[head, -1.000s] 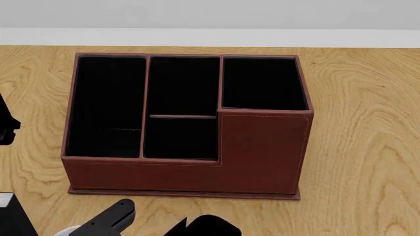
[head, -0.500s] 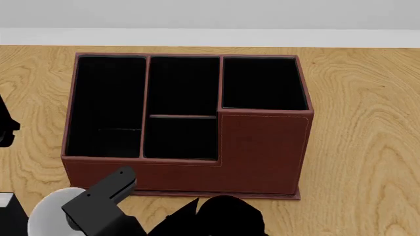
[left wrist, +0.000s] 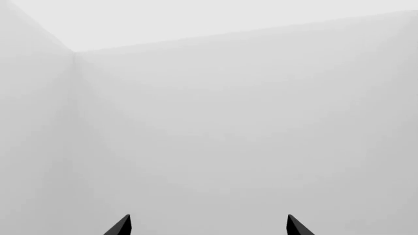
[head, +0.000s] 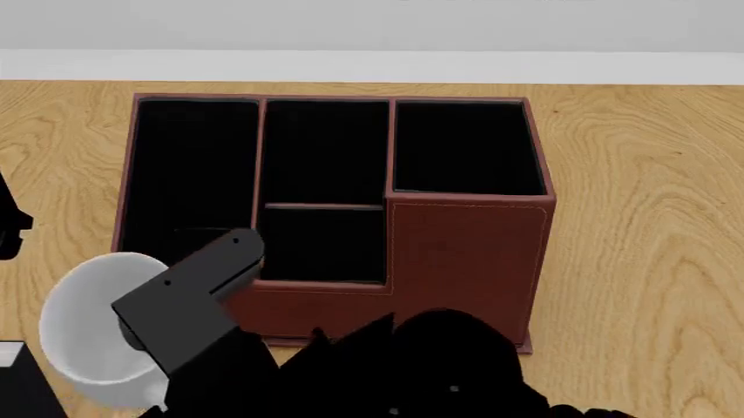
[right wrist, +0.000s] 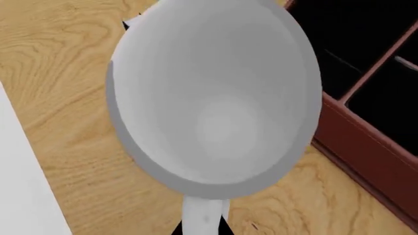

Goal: Pick up the white mug and place it to the right of the caddy.

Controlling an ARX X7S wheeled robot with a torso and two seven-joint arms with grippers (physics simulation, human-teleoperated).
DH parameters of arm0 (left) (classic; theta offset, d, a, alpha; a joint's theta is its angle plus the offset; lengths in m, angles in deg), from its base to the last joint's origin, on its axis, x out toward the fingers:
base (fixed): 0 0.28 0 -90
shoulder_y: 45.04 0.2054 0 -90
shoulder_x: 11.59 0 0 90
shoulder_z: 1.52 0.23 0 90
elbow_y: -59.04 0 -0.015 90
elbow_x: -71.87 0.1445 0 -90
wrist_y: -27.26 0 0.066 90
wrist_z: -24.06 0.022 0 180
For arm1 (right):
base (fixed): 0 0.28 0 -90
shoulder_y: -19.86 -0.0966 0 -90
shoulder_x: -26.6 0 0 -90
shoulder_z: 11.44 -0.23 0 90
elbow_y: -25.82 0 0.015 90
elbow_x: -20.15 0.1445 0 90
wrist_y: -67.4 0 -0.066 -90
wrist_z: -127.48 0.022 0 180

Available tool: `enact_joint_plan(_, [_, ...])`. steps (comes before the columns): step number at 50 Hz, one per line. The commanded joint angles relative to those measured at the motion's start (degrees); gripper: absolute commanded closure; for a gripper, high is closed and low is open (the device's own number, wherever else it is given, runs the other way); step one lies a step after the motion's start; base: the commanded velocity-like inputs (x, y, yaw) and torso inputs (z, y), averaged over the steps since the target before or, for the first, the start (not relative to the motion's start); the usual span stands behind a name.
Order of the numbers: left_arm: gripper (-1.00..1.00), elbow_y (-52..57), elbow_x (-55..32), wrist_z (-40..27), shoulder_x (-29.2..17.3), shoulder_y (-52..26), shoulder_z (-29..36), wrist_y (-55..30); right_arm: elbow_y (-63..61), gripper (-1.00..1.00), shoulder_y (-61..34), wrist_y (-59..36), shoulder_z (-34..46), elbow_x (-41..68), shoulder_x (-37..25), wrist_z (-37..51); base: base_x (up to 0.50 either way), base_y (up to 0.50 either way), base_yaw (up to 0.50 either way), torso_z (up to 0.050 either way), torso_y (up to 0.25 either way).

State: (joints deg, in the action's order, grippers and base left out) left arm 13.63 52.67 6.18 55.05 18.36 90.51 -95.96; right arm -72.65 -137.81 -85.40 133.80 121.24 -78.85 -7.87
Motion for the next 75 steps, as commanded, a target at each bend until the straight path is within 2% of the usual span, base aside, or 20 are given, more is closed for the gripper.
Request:
enact_joint_plan(1, [-1.00,0.0,-0.4,-0.1,-0.1,0.1,-0.2,0.4,-2.3,1.00,-2.1,1.0,-3.5,1.9,-2.7,2.7,0.00,0.00,0.00,0.000,0.000])
enact_joint_plan(28, [-1.00,-0.1,-0.4,-0.6,-0.4,-0.1,0.4,0.4,-3.3,1.00,-5.9,4.9,-10.6,5.0,-11.2,6.4,0.00,0.00,0.00,0.000,0.000])
enact_joint_plan(47, [-1.00,-0.5,-0.5,-0.7,-0.7,0.0,0.6,0.9,-5.8,1.00,-7.6,9.8,-18.4,9.9,-21.0,12.6,0.00,0.00,0.00,0.000,0.001])
enact_joint_plan(75, [-1.00,-1.6,-1.1,-0.4,-0.8,0.7,0.4,2.8,-6.8,1.00,-6.2,15.0,-25.2,13.0,-34.4,20.9,0.00,0.00,0.00,0.000,0.000])
